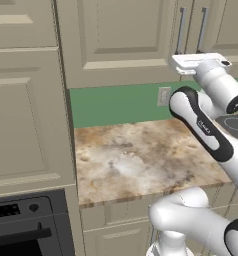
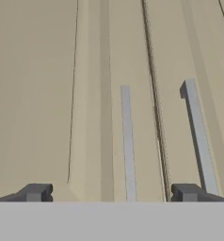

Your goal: Get the candle and the beer from the cabinet and move them to the dining counter.

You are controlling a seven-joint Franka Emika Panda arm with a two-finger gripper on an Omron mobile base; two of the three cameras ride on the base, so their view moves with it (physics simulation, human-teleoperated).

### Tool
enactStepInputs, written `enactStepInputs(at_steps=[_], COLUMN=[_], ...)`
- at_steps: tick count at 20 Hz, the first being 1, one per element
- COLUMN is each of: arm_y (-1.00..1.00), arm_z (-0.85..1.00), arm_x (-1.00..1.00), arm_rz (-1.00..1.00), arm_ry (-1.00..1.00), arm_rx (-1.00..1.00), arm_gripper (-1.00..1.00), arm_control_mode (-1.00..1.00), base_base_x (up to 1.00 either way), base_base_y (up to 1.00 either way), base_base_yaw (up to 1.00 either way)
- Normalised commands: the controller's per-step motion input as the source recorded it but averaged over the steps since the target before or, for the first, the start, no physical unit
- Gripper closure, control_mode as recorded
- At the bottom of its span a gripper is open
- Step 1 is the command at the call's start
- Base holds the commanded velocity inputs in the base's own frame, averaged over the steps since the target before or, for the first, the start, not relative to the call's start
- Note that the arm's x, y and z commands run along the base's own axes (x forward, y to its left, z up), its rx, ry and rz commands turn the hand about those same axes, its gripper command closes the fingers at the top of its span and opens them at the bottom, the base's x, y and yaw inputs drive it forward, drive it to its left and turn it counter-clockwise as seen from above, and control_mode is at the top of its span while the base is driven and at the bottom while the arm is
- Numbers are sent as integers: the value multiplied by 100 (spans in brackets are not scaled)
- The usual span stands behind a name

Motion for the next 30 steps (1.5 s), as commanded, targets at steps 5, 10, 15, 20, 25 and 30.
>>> enactStepInputs(at_steps=[5, 10, 15, 20, 25, 30], arm_y=[0, 0, 0, -1, 0, 0], arm_z=[2, 8, 11, 8, 8, 7], arm_x=[14, 23, 30, 26, 29, 29], arm_rz=[0, 0, 0, 0, 0, 0], arm_ry=[-1, 0, 0, 0, 0, 0], arm_rx=[0, 0, 0, 0, 0, 0], arm_gripper=[-100, -100, -100, -100, -100, -100], arm_control_mode=[-100, -100, -100, -100, -100, -100], base_base_x=[0, 0, 0, 0, 0, 0], base_base_y=[0, 0, 0, 0, 0, 0], base_base_yaw=[0, 0, 0, 0, 0, 0])
